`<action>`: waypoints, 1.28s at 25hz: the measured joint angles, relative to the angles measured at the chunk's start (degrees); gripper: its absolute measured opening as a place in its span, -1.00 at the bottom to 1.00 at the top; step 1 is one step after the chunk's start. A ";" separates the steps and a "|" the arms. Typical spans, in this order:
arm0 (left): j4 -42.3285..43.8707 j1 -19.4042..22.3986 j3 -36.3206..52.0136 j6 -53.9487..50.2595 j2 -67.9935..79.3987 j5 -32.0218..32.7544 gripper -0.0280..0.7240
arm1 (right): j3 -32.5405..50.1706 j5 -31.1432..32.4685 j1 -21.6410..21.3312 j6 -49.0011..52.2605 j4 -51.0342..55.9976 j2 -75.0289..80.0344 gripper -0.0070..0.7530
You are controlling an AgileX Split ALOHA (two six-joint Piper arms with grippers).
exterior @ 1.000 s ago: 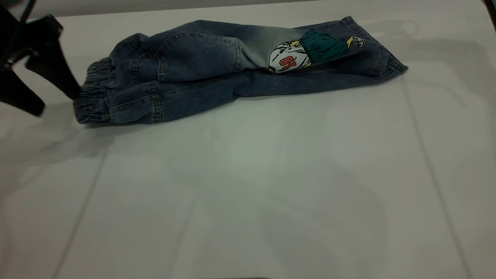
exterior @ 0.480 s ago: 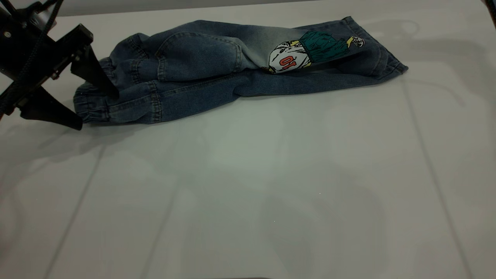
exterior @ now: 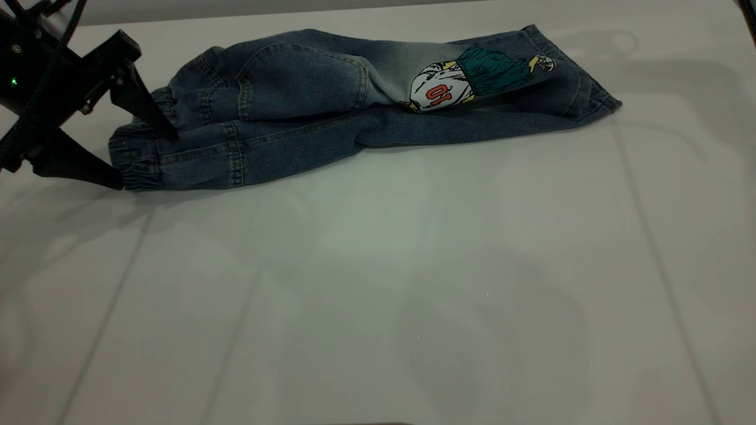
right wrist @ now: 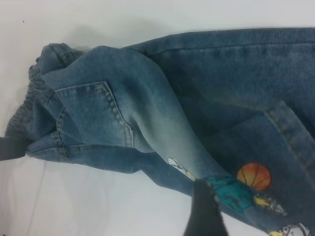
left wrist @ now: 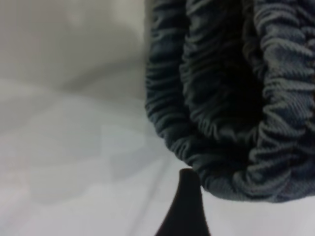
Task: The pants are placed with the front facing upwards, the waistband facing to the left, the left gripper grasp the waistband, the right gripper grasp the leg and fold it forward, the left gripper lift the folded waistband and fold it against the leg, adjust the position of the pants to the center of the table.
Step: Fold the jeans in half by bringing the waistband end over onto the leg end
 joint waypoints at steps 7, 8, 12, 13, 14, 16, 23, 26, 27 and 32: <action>0.00 0.00 0.00 -2.16 0.73 -2.51 0.63 | 0.00 0.00 0.00 -0.02 0.00 0.00 0.13; 0.00 0.00 0.00 -2.26 1.30 -2.62 0.63 | 0.00 0.00 0.00 -0.02 0.00 0.00 0.13; -0.67 -0.03 0.00 -2.32 4.19 -3.09 0.52 | 0.00 0.00 0.00 -0.02 0.00 0.00 0.13; -0.75 -0.03 0.00 -2.32 4.55 -3.35 0.44 | 0.00 0.00 0.00 -0.02 0.00 0.00 0.13; -0.85 -0.03 0.00 -2.32 4.70 -3.80 0.36 | 0.00 0.00 0.00 -0.02 0.00 0.00 0.13; -0.87 -0.03 0.00 -2.32 4.70 -4.99 0.09 | 0.00 0.00 0.00 -0.02 0.06 0.00 0.13; -0.87 -0.07 0.00 -0.62 4.51 -8.17 -0.70 | 0.00 0.00 2.51 -0.02 -0.01 0.00 0.13; -0.76 -0.13 0.00 1.57 2.58 -7.56 -0.71 | 0.00 -0.16 6.20 -0.02 0.10 0.28 0.13; -0.76 -0.13 0.00 2.21 1.49 -7.08 -0.71 | 0.00 -0.81 7.38 0.04 0.10 0.59 0.13; 1.72 -0.18 0.00 4.86 -5.47 -4.37 -0.71 | 0.00 -6.41 14.91 0.70 -0.30 3.58 0.13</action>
